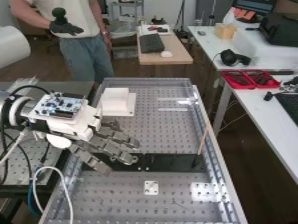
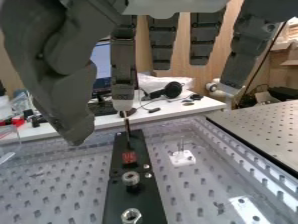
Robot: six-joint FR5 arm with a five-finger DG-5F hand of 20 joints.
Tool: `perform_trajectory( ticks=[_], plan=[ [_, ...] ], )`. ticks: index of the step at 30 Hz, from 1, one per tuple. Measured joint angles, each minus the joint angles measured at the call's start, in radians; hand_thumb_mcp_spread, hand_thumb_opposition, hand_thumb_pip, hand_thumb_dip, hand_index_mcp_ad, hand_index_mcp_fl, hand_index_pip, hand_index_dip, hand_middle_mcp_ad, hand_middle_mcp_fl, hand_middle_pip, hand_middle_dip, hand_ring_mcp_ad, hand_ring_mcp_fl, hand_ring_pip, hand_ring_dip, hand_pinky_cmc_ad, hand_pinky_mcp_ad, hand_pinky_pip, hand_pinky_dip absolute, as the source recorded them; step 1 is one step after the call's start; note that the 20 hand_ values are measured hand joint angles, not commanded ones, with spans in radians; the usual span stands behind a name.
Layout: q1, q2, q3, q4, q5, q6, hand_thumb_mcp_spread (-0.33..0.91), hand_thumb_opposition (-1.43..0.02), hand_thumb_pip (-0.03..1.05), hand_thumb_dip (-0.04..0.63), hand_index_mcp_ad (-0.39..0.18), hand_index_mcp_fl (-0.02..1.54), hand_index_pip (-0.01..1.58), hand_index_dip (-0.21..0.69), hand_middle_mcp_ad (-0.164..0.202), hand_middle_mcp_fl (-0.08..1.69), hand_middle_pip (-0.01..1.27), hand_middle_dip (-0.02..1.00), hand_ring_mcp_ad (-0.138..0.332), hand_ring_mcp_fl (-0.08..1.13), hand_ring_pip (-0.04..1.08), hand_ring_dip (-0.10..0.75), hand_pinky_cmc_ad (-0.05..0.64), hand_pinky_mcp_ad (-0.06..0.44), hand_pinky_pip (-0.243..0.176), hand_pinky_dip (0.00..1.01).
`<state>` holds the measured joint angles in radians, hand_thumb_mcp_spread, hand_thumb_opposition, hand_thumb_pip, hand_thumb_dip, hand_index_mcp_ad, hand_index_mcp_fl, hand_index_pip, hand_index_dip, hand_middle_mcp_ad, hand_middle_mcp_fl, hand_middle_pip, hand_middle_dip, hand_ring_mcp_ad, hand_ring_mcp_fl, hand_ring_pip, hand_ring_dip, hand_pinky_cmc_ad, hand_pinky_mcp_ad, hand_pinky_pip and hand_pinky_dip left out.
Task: Grab the larger nut and place it in the white container
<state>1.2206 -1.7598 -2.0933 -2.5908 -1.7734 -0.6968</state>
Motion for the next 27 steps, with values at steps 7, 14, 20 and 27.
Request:
perform_trajectory(
  ticks=[7, 14, 20, 27],
  plan=[
    [-0.002, -0.055, -0.022, 0.069, -0.001, 0.003, 0.25, -0.85, 0.73, 0.188, -0.145, 0.02, 1.47, 0.035, 0.07, -0.01, 0.13, 0.24, 0.194, 0.0, 0.11, 0.164, 0.379, 0.36, -0.093, 0.73],
    [0.001, -0.105, -0.031, 0.134, -0.016, -0.014, 0.25, -0.87, 0.79, 0.188, -0.145, 0.01, 1.52, 0.079, 0.07, -0.01, 0.13, 0.24, 0.194, 0.0, 0.11, 0.164, 0.379, 0.361, -0.089, 0.73],
    [0.005, -0.137, -0.036, 0.172, -0.018, -0.031, 0.25, -0.86, 0.79, 0.188, -0.173, 0.01, 1.53, 0.113, 0.07, -0.01, 0.12, 0.24, 0.194, 0.01, 0.12, 0.164, 0.379, 0.36, -0.094, 0.72],
    [0.004, -0.165, -0.037, 0.189, -0.013, -0.054, 0.25, -0.88, 0.79, 0.188, -0.173, 0.01, 1.54, 0.124, 0.07, -0.01, 0.12, 0.24, 0.194, 0.0, 0.12, 0.164, 0.379, 0.353, -0.094, 0.72]
  ],
)
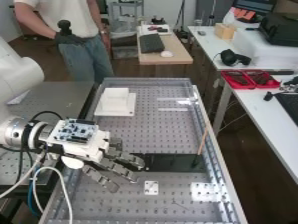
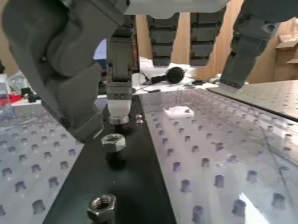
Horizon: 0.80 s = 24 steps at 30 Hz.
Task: Grab the larger nut and place it in the white container
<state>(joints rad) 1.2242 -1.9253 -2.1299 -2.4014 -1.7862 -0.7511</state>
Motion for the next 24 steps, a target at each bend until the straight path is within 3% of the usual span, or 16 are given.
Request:
perform_trajectory(
  ticks=[15, 24],
  plan=[
    [0.002, -0.015, -0.001, 0.031, -0.015, -0.034, 0.28, -0.87, 0.79, 0.188, -0.178, 0.01, 1.53, 0.188, 0.068, -0.01, 0.12, 0.23, 0.176, 0.01, 0.14, 0.152, 0.379, 0.347, -0.094, 0.72],
    [-0.003, -0.018, 0.008, 0.008, -0.026, -0.053, 0.31, -0.87, 0.79, 0.188, -0.188, 0.01, 1.54, 0.237, 0.068, -0.01, 0.12, 0.23, 0.176, 0.0, 0.12, 0.152, 0.379, 0.328, -0.094, 0.64]
  ],
)
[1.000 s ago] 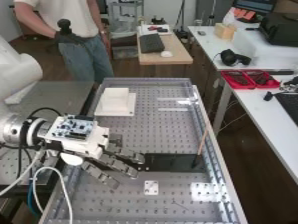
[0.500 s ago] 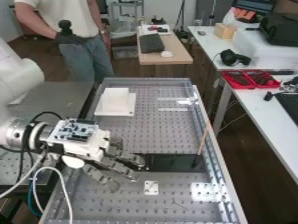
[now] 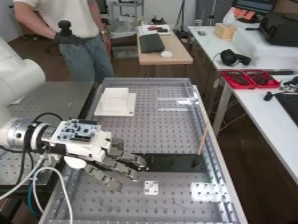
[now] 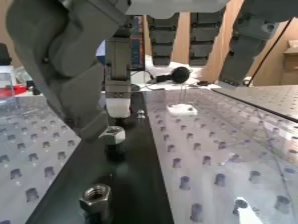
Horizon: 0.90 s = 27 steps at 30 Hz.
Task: Grab the larger nut and place it in the white container
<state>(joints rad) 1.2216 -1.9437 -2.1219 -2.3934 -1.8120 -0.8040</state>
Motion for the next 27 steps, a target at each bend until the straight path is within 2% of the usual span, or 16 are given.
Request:
perform_trajectory(
  ticks=[5, 14, 27],
  plan=[
    [-0.004, 0.001, -0.003, 0.002, -0.005, -0.012, 0.31, -0.87, 0.78, 0.19, -0.195, 0.01, 1.54, 0.251, 0.068, -0.01, 0.12, 0.23, 0.176, 0.01, 0.12, 0.152, 0.379, 0.33, -0.091, 0.63],
    [-0.016, -0.008, -0.02, 0.069, -0.018, -0.032, 0.33, -0.87, 0.77, 0.19, -0.209, 0.01, 1.54, 0.253, 0.066, -0.01, 0.12, 0.23, 0.176, 0.0, 0.12, 0.152, 0.379, 0.309, -0.094, 0.6],
    [-0.016, -0.022, -0.011, 0.064, -0.041, -0.058, 0.33, -0.87, 0.77, 0.188, -0.211, 0.01, 1.53, 0.251, 0.065, -0.01, 0.12, 0.23, 0.159, 0.0, 0.13, 0.152, 0.379, 0.309, -0.094, 0.6]
  ],
)
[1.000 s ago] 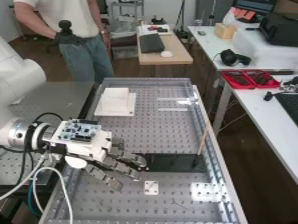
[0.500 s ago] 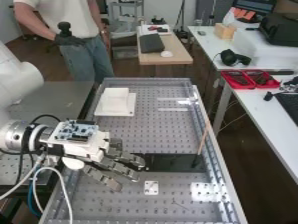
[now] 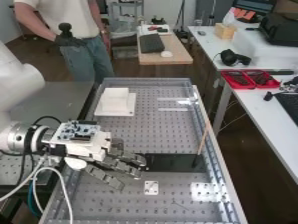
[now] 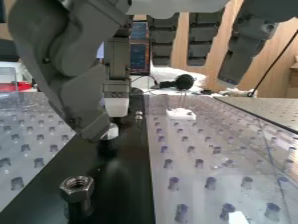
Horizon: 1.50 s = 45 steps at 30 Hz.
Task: Grab the larger nut and place it in the white container
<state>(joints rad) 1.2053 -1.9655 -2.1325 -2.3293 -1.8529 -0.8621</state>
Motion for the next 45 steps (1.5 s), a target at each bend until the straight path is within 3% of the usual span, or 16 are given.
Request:
perform_trajectory(
  ticks=[18, 29, 41, 45],
  plan=[
    [-0.009, -0.025, 0.014, -0.005, -0.009, -0.011, 0.34, -0.87, 0.76, 0.19, -0.208, 0.01, 1.53, 0.246, 0.065, -0.01, 0.12, 0.23, 0.162, 0.01, 0.16, 0.154, 0.379, 0.314, -0.091, 0.6],
    [-0.006, -0.031, 0.012, 0.012, -0.017, 0.009, 0.34, -0.87, 0.78, 0.206, -0.211, 0.01, 1.55, 0.154, 0.063, -0.01, 0.12, 0.2, 0.162, 0.01, 0.17, 0.145, 0.384, 0.305, -0.094, 0.62],
    [-0.008, -0.034, 0.025, -0.001, -0.018, 0.011, 0.33, -0.87, 0.76, 0.206, -0.208, 0.18, 1.54, 0.101, 0.065, -0.01, 0.12, 0.19, 0.145, 0.0, 0.18, 0.136, 0.363, 0.295, -0.091, 0.65],
    [-0.008, -0.036, 0.032, -0.01, -0.02, 0.01, 0.33, -0.86, 0.75, 0.202, -0.176, 0.23, 1.52, 0.096, 0.063, -0.01, 0.12, 0.19, 0.145, 0.0, 0.18, 0.136, 0.363, 0.295, -0.091, 0.65]
  ],
)
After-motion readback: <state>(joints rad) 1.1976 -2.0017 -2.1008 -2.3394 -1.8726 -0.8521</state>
